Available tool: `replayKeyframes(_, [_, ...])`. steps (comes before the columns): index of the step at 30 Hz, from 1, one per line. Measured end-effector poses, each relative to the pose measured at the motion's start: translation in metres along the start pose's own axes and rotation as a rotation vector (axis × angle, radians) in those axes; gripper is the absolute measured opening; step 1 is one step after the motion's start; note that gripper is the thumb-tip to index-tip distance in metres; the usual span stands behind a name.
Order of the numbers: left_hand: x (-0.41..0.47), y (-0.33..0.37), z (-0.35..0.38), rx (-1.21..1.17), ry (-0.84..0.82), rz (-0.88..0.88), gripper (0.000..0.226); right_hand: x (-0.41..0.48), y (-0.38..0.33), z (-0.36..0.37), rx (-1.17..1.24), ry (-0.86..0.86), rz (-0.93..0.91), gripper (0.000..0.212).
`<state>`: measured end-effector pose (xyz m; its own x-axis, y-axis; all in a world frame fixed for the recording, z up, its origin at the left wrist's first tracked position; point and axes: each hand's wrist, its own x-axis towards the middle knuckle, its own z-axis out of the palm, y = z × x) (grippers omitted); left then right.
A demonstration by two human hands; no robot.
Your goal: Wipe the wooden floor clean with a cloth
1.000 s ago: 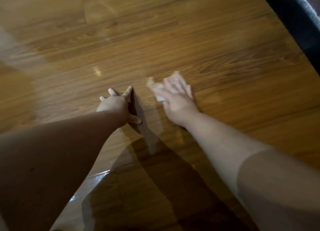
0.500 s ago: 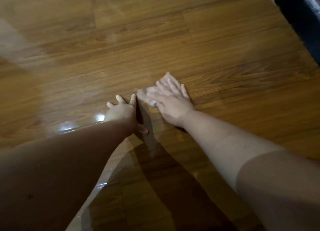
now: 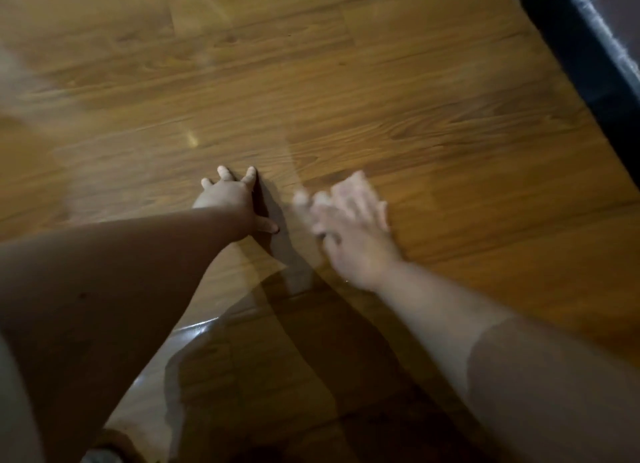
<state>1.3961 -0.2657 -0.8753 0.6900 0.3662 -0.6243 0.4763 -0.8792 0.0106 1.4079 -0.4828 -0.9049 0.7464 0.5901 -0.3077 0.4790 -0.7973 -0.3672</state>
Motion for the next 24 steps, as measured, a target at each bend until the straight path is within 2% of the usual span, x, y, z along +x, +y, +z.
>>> replayKeyframes(2, [-0.001,-0.001,0.004,0.041,0.054,0.028,0.102,-0.013,-0.005,0.006,-0.017,-0.089,-0.221,0.055])
replayKeyframes(3, [-0.015,0.0,0.015,0.072,0.08,0.048,0.094,-0.029,0.007,0.008,-0.034,-0.06,-0.247,0.056])
replayKeyframes(4, [-0.018,-0.002,0.018,0.09,0.098,0.066,0.089,-0.03,0.022,0.004,-0.043,-0.011,-0.194,0.058])
replayKeyframes(6, [-0.037,-0.006,0.034,0.119,0.094,0.105,0.084,-0.049,0.062,-0.001,-0.056,0.106,0.145,0.062])
replayKeyframes(9, [-0.061,-0.009,0.054,0.095,0.069,0.133,0.086,-0.079,0.098,-0.015,0.155,0.226,0.846,0.063])
replayKeyframes(10, [-0.065,-0.009,0.058,0.108,0.067,0.14,0.086,-0.08,0.09,-0.011,0.22,0.227,0.939,0.065])
replayKeyframes(11, [-0.065,-0.01,0.06,0.115,0.065,0.146,0.086,-0.08,0.078,-0.003,0.214,0.19,0.921,0.068])
replayKeyframes(12, [-0.084,-0.003,0.069,0.113,0.057,0.149,0.085,-0.103,0.063,0.003,0.123,0.152,0.804,0.071])
replayKeyframes(15, [-0.104,0.003,0.083,0.099,0.041,0.156,0.088,-0.135,0.011,0.036,0.037,-0.012,0.182,0.074])
replayKeyframes(17, [-0.124,0.004,0.094,0.112,0.001,0.166,0.089,-0.167,-0.004,0.049,-0.003,-0.245,-0.21,0.067])
replayKeyframes(18, [-0.132,0.005,0.098,0.12,-0.011,0.167,0.09,-0.177,0.002,0.049,-0.064,-0.275,-0.314,0.064])
replayKeyframes(19, [-0.141,0.003,0.106,0.115,-0.025,0.166,0.091,-0.189,0.013,0.048,-0.131,-0.271,-0.328,0.063])
replayKeyframes(21, [-0.161,0.002,0.119,0.104,-0.04,0.164,0.093,-0.208,0.053,0.04,-0.296,-0.186,-0.131,0.062])
replayKeyframes(22, [-0.167,0.0,0.124,0.114,-0.051,0.163,0.094,-0.214,0.077,0.032,-0.34,-0.137,0.052,0.061])
replayKeyframes(24, [-0.183,0.002,0.137,0.151,-0.05,0.164,0.096,-0.232,0.122,0.01,-0.256,-0.076,0.552,0.063])
